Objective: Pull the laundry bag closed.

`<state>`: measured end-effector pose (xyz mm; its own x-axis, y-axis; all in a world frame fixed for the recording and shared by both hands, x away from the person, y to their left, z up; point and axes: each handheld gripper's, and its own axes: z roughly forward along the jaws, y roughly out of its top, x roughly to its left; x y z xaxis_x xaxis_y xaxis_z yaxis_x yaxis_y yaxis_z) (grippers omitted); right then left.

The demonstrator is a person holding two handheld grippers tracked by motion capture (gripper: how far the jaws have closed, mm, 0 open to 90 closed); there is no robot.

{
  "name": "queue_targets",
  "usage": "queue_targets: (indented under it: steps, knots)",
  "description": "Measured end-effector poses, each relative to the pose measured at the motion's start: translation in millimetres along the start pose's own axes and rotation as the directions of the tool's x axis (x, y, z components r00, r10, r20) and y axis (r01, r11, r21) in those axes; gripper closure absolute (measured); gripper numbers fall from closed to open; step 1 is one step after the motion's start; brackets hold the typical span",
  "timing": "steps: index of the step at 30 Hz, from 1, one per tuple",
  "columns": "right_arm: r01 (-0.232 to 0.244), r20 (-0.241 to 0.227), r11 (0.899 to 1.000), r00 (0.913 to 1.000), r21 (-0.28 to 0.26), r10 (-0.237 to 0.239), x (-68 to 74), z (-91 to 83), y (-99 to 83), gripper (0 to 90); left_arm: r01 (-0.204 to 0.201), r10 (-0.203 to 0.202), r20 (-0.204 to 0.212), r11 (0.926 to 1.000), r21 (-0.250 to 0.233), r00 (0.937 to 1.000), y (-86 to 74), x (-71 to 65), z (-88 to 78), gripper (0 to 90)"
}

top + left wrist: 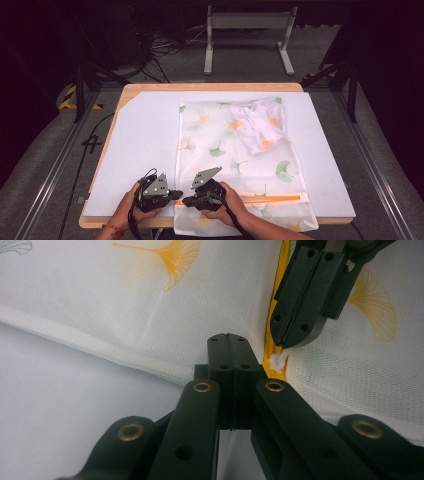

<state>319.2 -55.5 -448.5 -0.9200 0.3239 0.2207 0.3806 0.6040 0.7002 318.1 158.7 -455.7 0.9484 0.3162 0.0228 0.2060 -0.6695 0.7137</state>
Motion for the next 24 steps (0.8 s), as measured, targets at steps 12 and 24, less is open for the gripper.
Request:
queue_targets:
  steps: [12, 24]
  knots:
    - [0.01, 0.003, 1.0, 0.9999, 0.008, -0.011, 0.8, 4.8, 1.3, 90.0, 0.009, -0.009, 0.006, 0.9999, -0.005, 0.9999, -1.0, 0.9, 0.0, 90.0]
    - [0.047, 0.032, 0.997, 0.9983, 0.054, -0.049, 6.0, -6.2, -2.1, 90.0, 0.029, -0.028, 0.031, 0.9993, -0.024, 0.9991, -3.3, 4.0, 0.2, 90.0]
